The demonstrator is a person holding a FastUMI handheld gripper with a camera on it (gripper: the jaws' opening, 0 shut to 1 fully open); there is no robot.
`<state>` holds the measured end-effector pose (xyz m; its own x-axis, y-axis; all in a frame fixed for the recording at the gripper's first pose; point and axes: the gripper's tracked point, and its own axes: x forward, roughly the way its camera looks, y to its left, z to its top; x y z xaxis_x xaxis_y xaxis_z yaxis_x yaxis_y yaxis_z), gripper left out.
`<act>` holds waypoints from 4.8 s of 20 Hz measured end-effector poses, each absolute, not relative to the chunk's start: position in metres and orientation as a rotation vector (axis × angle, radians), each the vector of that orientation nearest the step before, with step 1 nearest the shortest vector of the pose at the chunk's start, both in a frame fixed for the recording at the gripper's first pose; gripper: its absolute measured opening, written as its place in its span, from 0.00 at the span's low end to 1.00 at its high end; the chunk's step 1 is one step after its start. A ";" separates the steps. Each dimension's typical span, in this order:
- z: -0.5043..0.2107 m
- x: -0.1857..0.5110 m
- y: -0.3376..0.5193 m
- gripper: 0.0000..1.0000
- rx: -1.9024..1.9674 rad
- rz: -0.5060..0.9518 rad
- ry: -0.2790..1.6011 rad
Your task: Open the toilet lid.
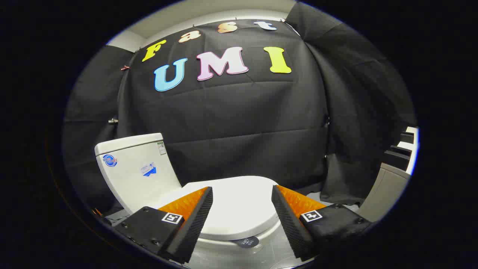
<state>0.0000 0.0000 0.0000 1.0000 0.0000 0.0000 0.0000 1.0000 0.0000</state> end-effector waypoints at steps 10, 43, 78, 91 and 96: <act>-0.002 0.000 -0.003 0.99 0.009 -0.006 0.004; 0.000 0.000 -0.002 0.99 -0.008 -0.006 0.001; -0.054 -0.004 -0.041 0.99 0.034 -0.049 0.162; -0.117 -0.012 -0.062 1.00 0.205 -0.078 0.379; -0.130 -0.014 -0.063 0.97 0.315 -0.075 0.435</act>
<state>-0.0137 -0.0631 -0.1302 0.9047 -0.0046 -0.4260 0.1385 0.9488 0.2838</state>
